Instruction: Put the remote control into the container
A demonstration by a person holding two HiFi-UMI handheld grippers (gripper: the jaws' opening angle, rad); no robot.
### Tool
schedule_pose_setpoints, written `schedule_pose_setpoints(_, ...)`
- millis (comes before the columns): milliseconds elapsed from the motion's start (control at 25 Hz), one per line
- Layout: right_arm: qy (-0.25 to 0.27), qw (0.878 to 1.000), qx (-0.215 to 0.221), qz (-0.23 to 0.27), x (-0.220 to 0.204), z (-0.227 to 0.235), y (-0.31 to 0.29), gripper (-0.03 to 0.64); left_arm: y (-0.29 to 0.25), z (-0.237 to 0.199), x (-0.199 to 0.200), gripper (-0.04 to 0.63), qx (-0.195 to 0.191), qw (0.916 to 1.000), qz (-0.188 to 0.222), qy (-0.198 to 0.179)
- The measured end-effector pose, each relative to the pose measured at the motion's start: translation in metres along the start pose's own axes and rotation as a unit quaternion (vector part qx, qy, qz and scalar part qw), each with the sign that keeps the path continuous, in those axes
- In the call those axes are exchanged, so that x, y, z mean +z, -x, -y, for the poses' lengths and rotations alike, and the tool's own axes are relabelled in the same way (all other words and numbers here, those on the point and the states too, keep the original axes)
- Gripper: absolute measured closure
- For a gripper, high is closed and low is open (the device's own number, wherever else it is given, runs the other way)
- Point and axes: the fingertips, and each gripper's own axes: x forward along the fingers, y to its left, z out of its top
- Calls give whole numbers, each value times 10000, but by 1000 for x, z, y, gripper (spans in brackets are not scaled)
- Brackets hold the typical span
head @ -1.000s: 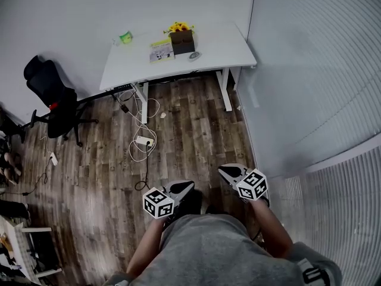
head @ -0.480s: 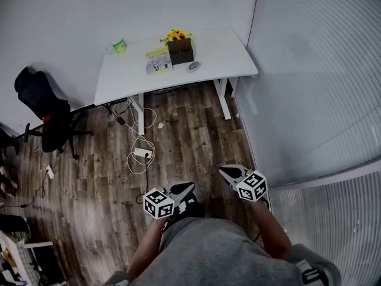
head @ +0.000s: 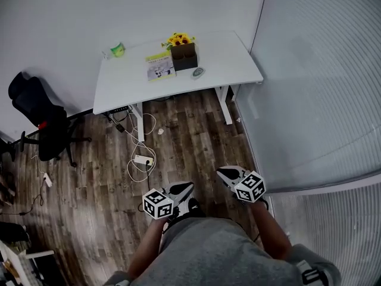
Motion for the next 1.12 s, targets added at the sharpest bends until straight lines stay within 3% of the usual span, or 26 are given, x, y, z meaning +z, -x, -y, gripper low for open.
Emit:
schedule_pose_setpoints(360,57,10000,2,25,21,-1,-43,600,19,-40,17,597,13,9999,128,-45)
schedule_pose_setpoints(840,282,9988,304,-241,42,-17,-92,600,64,-76,16,597,409,9979,431,267)
schedule_pose_setpoints(1120,184,9982,423,-373,42,-1,-102,600,68,-95,21,597,633,9959,507,394)
